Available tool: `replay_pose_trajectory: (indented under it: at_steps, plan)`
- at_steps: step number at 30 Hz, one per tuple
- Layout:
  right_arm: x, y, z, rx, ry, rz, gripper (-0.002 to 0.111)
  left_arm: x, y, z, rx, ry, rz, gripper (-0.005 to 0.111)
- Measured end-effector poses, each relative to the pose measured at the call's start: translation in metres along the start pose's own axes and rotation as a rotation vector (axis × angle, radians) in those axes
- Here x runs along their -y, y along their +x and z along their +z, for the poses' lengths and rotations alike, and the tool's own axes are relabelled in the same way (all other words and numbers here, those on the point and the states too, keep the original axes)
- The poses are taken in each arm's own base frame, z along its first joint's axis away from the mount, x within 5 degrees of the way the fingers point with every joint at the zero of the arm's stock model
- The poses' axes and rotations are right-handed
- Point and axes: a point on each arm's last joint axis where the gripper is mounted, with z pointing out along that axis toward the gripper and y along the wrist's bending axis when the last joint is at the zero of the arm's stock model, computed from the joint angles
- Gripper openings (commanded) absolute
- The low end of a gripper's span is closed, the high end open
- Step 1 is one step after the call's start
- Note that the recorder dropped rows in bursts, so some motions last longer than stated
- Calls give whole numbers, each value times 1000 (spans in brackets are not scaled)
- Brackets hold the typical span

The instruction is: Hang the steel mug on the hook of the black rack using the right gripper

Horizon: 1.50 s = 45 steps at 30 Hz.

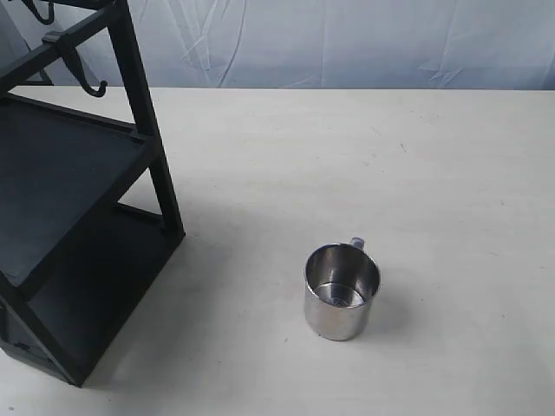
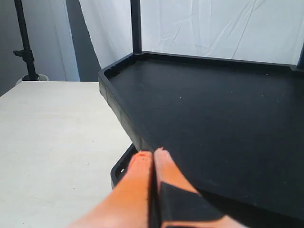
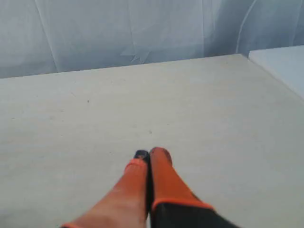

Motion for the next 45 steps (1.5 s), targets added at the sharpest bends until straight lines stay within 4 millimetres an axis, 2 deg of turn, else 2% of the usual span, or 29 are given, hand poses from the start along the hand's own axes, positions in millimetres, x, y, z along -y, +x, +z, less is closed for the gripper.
replay_pose_trajectory:
  at_steps: [2,4,6,8,9,12,17,22,25,28,31,34,37,40,42,45]
  plan:
    - [1,-5,0,66,12,-20,-1,0,0,0,0,0,0,1]
    - [1,-20,-2,231,-7,148,-1,0,0,0,0,0,0,1]
    - [7,-38,-9,453,-34,495,-1,0,0,0,0,0,0,1]
    - [14,-44,-13,559,-69,833,-1,0,0,0,0,0,0,1]
    - [15,-43,-13,553,-92,944,-1,0,0,0,0,0,0,1]
    - [11,-39,-10,474,-141,1115,-1,0,0,0,0,0,0,1]
    - [11,-38,-9,462,-158,1180,-1,0,0,0,0,0,0,1]
    - [7,-37,-8,408,-165,1147,-1,0,0,0,0,0,0,1]
    - [0,-49,-9,325,-169,1045,-1,0,0,0,0,0,0,1]
    - [-8,-77,-7,191,-143,866,-1,0,0,0,0,0,0,1]
    - [-15,-113,4,12,-113,646,-1,0,0,0,0,0,0,1]
    - [-24,-154,27,-221,-125,452,-1,0,0,0,0,0,0,1]
    - [-33,-181,54,-482,-178,328,-1,0,0,0,0,0,0,1]
    - [-44,-184,83,-699,-212,229,-1,0,0,0,0,0,0,1]
    - [-56,-176,98,-814,-206,174,-1,0,0,0,0,0,0,1]
    - [-83,-156,108,-947,-176,86,-1,0,0,0,0,0,0,1]
